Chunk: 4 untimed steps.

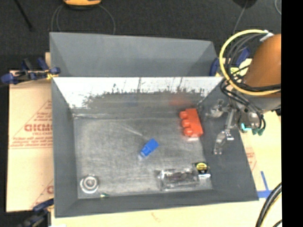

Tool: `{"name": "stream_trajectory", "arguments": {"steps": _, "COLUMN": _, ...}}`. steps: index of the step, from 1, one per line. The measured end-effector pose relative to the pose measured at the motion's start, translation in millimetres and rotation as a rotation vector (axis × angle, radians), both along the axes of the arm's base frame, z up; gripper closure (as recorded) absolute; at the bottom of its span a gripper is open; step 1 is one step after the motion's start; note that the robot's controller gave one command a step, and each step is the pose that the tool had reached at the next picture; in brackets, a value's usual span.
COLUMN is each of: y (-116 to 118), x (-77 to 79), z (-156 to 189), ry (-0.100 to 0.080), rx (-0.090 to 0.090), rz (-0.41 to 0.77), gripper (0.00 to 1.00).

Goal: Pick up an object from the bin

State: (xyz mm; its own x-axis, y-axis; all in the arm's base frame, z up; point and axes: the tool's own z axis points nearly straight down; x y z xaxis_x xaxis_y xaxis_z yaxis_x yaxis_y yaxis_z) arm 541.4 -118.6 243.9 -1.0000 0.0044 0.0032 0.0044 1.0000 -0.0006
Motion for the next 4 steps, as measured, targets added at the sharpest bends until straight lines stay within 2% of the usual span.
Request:
{"name": "stream_trajectory", "arguments": {"steps": 1, "y": 42.9, "x": 46.3, "z": -62.3, "ry": -0.003, "rx": 0.0, "rz": -0.224, "gripper": 0.0}}
{"name": "stream_trajectory", "arguments": {"steps": 2, "y": 118.4, "x": 64.9, "z": -164.1, "ry": -0.005, "rx": 0.002, "rz": 0.221, "gripper": 0.0}}
{"name": "stream_trajectory", "arguments": {"steps": 3, "y": 139.1, "x": 57.3, "z": -166.5, "ry": -0.017, "rx": -0.003, "rz": 0.276, "gripper": 0.0}}
{"name": "stream_trajectory", "arguments": {"steps": 4, "y": 140.5, "x": 59.2, "z": -163.8, "ry": -0.023, "rx": -0.001, "rz": 0.278, "gripper": 1.0}}
